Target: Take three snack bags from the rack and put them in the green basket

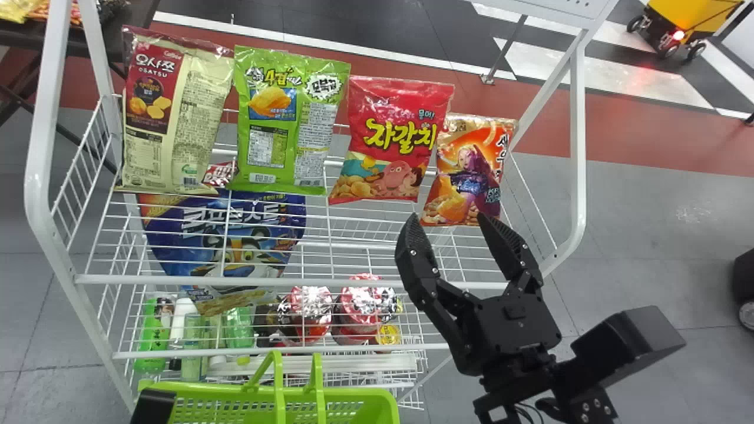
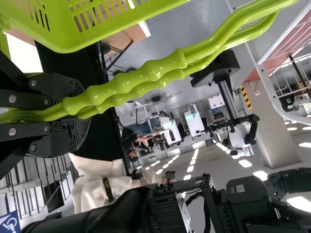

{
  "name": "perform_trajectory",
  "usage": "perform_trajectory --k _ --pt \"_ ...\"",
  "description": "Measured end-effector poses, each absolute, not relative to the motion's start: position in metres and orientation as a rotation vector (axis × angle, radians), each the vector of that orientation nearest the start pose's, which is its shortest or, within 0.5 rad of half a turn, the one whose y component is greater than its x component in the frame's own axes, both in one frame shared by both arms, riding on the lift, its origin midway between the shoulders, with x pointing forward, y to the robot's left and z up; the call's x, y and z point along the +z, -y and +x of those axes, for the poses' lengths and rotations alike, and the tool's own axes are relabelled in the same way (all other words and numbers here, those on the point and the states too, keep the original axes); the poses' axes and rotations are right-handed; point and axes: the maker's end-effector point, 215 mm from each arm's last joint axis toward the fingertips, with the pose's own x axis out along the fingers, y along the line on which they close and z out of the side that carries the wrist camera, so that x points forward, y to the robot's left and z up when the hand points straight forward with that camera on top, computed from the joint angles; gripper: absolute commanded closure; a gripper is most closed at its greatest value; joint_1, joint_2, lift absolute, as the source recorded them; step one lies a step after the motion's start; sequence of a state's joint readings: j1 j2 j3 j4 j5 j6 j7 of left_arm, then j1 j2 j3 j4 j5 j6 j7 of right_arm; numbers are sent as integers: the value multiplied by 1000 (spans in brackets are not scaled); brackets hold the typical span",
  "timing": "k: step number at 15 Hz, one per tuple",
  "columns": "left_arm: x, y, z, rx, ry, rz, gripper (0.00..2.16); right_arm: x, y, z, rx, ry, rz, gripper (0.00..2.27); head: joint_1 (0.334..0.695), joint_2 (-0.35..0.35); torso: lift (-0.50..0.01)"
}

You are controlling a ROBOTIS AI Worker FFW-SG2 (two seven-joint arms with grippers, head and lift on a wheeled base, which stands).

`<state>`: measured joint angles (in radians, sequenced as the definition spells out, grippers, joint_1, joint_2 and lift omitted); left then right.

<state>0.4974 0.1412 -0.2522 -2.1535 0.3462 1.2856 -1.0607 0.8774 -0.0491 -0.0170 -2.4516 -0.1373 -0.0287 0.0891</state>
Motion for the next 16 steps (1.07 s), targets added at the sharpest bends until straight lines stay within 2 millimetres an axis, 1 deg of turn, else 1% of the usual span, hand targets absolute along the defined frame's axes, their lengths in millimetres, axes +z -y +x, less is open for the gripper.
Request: perform_trajectory --k 9,11,13,14,16 --pt "-414 61 129 -1385 -1107 -797 1804 -256 207 351 138 43 92 144 695 -350 -7" --pt "-413 61 129 -1386 -1106 -802 1804 -260 207 353 138 38 91 144 695 -350 -7" --pt "-411 61 128 -1394 -1103 -812 1804 -274 206 364 138 19 90 144 695 -350 -7" --pt "-410 61 128 -1397 -1103 -815 1804 -280 204 373 141 12 89 144 695 -350 -7" --pt "-409 65 125 -1407 -1104 -816 1804 -293 197 404 155 -16 92 144 695 -350 -7"
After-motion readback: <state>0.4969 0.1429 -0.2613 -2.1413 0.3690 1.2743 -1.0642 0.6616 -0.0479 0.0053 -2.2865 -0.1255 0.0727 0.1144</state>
